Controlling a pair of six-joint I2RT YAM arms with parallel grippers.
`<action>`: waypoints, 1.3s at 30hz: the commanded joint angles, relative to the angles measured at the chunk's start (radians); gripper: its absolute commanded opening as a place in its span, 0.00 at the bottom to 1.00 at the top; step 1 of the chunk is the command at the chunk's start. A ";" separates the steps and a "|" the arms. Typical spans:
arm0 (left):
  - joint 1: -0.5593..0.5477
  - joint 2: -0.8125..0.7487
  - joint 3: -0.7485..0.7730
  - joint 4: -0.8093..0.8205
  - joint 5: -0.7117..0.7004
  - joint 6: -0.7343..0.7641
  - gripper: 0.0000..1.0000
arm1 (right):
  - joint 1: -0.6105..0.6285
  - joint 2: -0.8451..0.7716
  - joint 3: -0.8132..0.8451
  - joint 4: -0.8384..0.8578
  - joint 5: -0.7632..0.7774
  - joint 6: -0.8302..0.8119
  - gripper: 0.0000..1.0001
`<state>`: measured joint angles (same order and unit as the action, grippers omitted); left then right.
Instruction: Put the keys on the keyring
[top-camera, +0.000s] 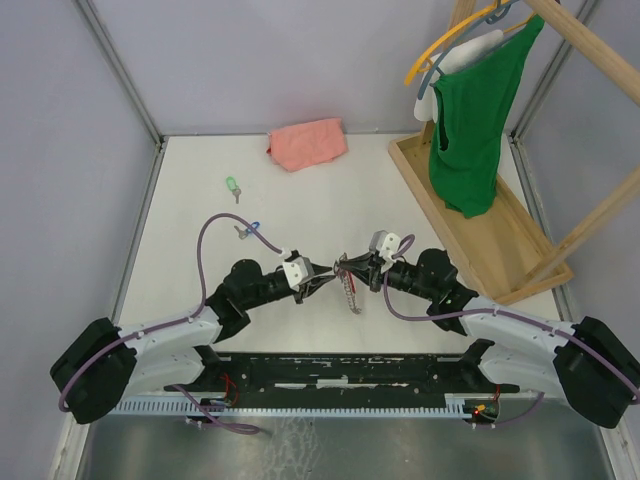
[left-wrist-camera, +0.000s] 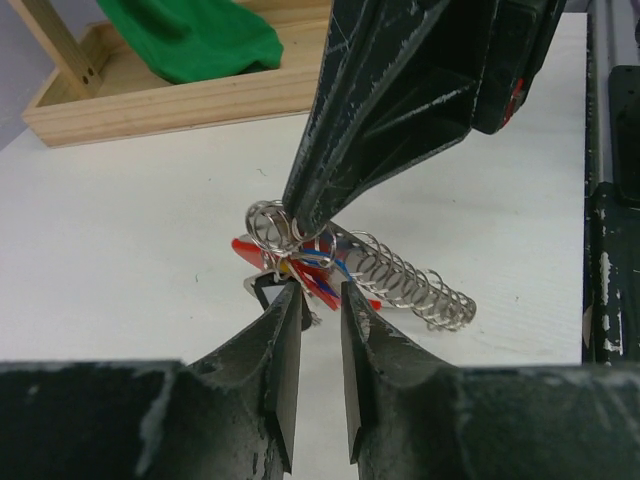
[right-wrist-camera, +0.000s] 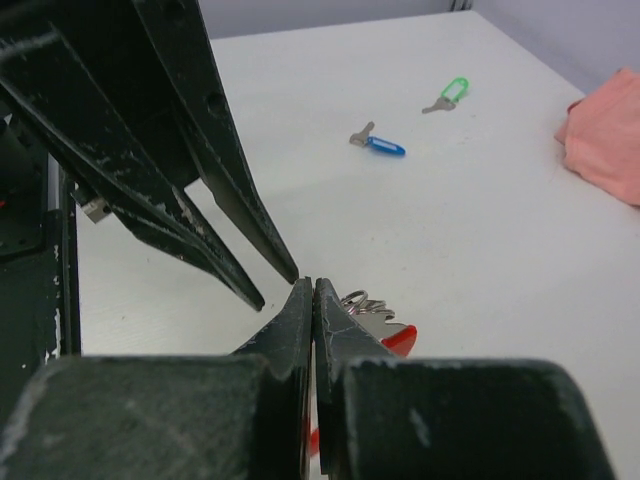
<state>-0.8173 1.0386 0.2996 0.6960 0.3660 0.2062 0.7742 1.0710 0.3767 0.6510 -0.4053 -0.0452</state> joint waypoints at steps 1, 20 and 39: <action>0.040 0.042 -0.009 0.170 0.142 -0.060 0.30 | -0.002 0.017 -0.012 0.233 0.004 0.066 0.01; 0.106 0.124 0.013 0.358 0.267 -0.168 0.37 | -0.003 0.075 -0.024 0.401 -0.034 0.135 0.01; 0.112 0.159 0.052 0.331 0.195 -0.245 0.37 | -0.003 0.101 -0.015 0.429 -0.072 0.156 0.01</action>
<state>-0.7128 1.1828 0.3012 0.9955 0.5777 0.0273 0.7738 1.1645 0.3454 0.9825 -0.4549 0.0856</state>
